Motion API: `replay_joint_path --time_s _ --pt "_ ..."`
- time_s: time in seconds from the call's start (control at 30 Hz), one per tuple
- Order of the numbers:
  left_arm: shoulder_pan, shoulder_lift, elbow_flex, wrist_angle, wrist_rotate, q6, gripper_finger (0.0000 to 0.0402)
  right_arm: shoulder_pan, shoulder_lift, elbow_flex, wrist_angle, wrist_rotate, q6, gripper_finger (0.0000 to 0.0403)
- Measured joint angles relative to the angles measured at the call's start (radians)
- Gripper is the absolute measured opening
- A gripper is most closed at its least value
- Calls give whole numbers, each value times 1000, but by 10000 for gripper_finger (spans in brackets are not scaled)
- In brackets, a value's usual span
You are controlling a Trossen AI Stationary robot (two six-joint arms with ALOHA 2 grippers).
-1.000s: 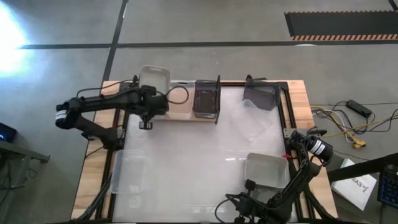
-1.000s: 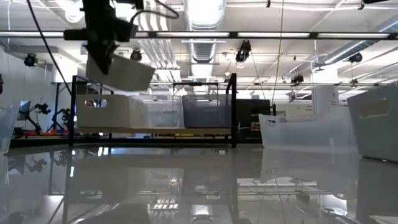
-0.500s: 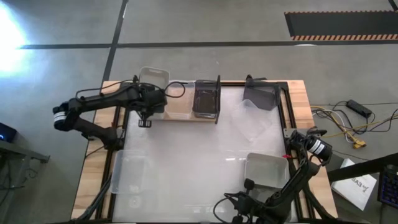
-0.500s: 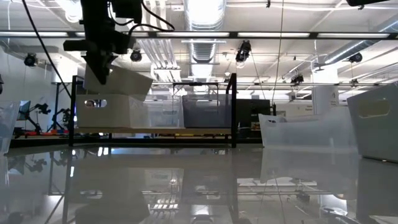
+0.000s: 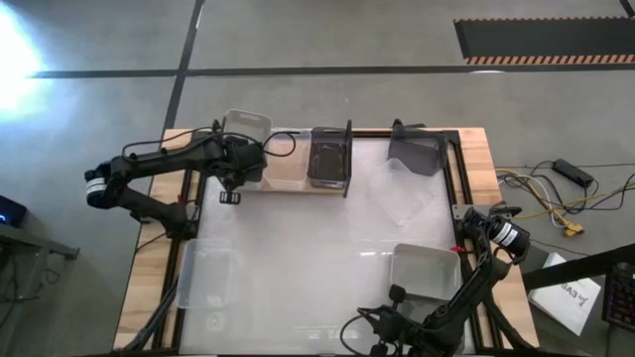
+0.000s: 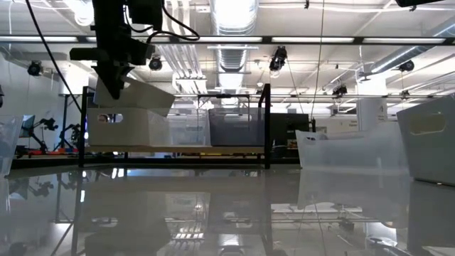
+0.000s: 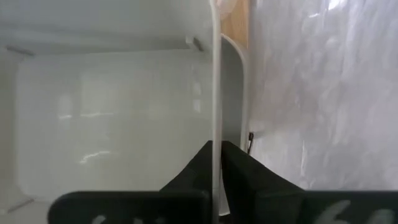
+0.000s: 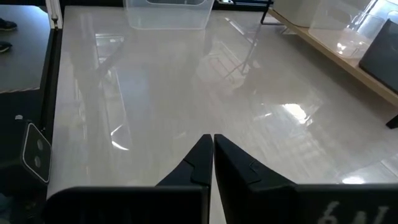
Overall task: Stack baskets on shelf by color
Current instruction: Stack the left gray bin on top of the gray bin on the shelf, then stack the left transparent bin on top of the transparent bin on the shelf
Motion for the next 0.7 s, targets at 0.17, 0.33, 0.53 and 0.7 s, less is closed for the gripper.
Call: replay_joint_path --time_s 0.17,0.33,0.53,0.7 --pt "1 -2 0 2 26 0 48 0 0 0 0 0 0 9" --pt "1 -3 0 10 25 0 98 0 0 0 0 0 0 9" --pt "1 -13 27 21 25 -12 130 0 0 0 0 0 0 9" --pt "1 -36 70 26 26 -84 134 0 0 0 0 0 0 9"
